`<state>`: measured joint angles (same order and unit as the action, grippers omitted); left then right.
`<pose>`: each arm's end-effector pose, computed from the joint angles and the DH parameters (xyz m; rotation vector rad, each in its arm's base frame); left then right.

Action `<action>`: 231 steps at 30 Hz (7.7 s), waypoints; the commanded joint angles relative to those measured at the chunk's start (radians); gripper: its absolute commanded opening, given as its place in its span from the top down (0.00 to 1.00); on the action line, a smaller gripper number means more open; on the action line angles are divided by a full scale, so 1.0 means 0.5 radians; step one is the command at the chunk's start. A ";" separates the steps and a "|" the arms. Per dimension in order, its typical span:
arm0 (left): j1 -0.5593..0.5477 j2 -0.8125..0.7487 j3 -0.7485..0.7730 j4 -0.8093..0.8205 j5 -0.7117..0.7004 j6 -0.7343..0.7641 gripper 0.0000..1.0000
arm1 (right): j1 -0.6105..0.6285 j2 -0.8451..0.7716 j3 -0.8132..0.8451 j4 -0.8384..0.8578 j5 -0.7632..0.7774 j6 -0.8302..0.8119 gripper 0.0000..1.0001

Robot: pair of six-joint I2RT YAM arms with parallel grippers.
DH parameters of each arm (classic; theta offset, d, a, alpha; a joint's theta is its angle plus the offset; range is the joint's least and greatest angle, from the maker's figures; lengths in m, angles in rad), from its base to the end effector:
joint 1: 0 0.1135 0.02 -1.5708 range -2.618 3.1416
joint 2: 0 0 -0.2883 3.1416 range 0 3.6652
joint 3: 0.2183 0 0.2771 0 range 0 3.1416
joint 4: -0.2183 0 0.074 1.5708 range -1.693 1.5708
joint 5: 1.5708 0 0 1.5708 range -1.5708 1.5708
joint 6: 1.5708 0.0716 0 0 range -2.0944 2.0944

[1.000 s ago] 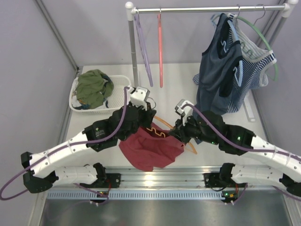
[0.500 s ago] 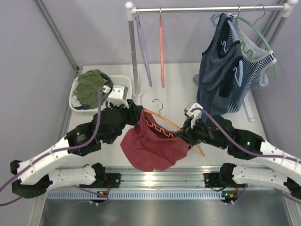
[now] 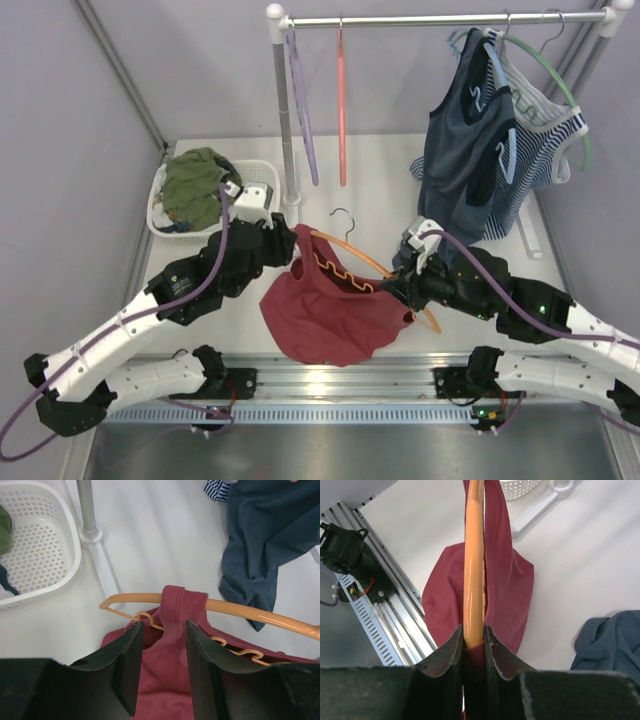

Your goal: Place the tank top on the hanger

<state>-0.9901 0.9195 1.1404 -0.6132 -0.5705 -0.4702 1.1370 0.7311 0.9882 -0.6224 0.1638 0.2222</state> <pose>0.1531 -0.1628 0.4093 0.1275 1.9173 -0.4287 0.0891 0.1646 0.3812 -0.7824 1.8456 0.7379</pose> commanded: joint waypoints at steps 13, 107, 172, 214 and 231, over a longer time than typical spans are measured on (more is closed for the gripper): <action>0.716 -0.161 -0.348 0.576 1.340 0.029 0.56 | 0.036 -0.072 0.045 0.116 0.001 0.043 1.00; 0.839 0.066 -0.155 0.607 1.883 0.321 1.00 | 0.036 -0.232 0.030 0.073 0.080 0.123 1.00; 0.719 0.305 0.259 0.064 1.478 0.554 0.62 | 0.036 -0.302 -0.001 0.174 -0.012 0.169 1.00; 0.259 0.373 0.425 -0.087 0.948 0.606 1.00 | 0.036 -0.263 0.015 0.196 0.108 0.230 1.00; 0.259 0.290 0.345 0.057 1.077 0.551 1.00 | 0.036 -0.275 0.088 0.162 0.286 0.298 1.00</action>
<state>-0.8581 1.0569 1.3159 -0.6674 -0.0597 -0.1810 1.1370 0.5972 0.9821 -0.6151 0.2771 0.3511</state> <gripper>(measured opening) 0.011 0.152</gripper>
